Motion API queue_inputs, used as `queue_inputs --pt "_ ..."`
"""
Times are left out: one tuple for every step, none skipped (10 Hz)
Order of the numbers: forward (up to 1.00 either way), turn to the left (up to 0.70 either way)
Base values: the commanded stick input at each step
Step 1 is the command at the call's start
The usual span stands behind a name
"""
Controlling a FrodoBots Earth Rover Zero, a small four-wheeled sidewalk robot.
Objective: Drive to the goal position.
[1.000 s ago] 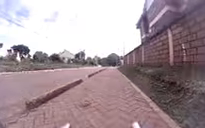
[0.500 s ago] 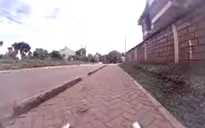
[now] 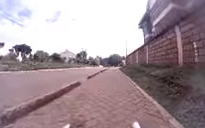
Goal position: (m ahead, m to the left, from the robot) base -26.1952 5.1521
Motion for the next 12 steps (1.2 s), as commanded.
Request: queue_inputs --pt "0.1 0.0" --pt "0.05 0.0" --pt "0.0 -0.03" --pt "0.0 -0.31" --pt "0.0 -0.5" --pt "0.0 -0.5" --pt "0.0 -0.5" --pt "0.0 -0.5" --pt "0.0 -0.5" --pt "0.0 -0.5" --pt "0.0 -0.5" --pt "0.0 -0.5"
